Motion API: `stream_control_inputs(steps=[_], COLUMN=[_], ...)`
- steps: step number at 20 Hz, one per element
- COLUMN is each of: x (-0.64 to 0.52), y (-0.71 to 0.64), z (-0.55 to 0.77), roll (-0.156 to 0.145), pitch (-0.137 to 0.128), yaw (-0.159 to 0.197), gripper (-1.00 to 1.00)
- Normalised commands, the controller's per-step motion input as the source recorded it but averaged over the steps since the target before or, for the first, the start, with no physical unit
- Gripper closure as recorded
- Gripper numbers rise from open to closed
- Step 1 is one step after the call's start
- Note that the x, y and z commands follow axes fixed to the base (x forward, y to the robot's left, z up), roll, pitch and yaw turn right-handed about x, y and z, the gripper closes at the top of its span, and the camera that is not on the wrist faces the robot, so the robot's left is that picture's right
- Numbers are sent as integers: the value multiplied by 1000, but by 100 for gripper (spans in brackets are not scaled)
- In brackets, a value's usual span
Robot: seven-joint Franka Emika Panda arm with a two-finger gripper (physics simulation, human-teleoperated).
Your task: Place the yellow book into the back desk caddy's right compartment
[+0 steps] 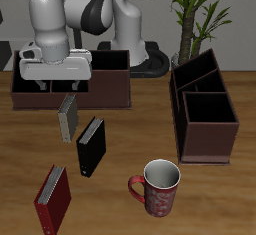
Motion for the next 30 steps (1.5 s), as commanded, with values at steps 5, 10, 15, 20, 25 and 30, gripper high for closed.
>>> stream_control_inputs(steps=[5,10,15,20,25,30], x=[30,-41,-51,-41,39,65], y=[79,79,36,-5,6,-56], z=[-372,-292,-342,-241,-232,-158], roll=[-3,-30,-36,-27,-9,-2], pitch=[2,-9,-6,-10,18,25], yaw=[-14,-3,-5,-10,-33,-20], gripper=[-100,-100,-100,-100,-100,-100])
